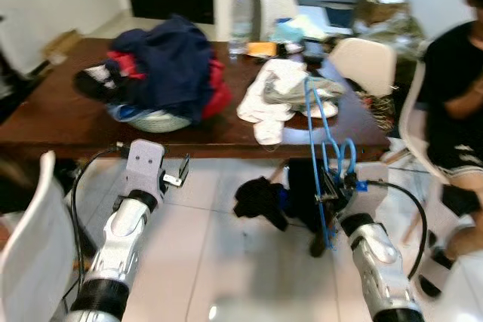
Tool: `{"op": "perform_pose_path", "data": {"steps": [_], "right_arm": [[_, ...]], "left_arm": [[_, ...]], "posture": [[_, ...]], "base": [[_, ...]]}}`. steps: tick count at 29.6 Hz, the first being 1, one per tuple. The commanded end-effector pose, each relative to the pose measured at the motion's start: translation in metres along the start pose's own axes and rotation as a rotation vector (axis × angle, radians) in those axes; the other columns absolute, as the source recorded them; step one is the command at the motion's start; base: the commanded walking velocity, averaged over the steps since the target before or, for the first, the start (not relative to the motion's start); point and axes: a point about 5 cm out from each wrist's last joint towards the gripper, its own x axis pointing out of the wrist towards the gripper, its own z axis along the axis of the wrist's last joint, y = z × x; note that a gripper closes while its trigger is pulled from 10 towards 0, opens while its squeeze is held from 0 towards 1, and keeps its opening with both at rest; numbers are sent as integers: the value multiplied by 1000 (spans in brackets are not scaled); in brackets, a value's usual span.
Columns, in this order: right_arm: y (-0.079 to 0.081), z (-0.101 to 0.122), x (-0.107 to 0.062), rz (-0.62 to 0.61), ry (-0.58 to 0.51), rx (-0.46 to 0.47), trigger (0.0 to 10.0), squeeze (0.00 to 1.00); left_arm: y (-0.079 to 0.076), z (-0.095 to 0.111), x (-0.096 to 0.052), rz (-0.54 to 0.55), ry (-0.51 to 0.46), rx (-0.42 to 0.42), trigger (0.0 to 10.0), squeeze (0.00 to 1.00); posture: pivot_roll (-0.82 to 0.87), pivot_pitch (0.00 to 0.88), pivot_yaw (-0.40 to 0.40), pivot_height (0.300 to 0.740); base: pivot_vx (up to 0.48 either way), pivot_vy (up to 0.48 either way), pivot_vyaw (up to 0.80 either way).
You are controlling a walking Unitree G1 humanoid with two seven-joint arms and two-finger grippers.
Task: Hang hanger
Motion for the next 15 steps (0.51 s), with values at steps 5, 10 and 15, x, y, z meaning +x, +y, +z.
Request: {"op": "perform_pose_path", "data": {"steps": [5,10,15], "right_arm": [[0,8,2,-4,-16,-1,10000,0],[-1,11,3,-12,-6,-11,10000,0],[1,7,-1,-9,29,-20,10000,0]], "left_arm": [[4,27,9,3,-76,-4,10000,0],[20,74,20,65,-206,-8,10000,0],[32,103,24,118,-267,33,10000,0]], "posture": [[123,43,-17,740],[123,43,-17,740],[125,46,-18,740]], "base": [[0,0,0],[259,0,0],[281,0,0]]}}
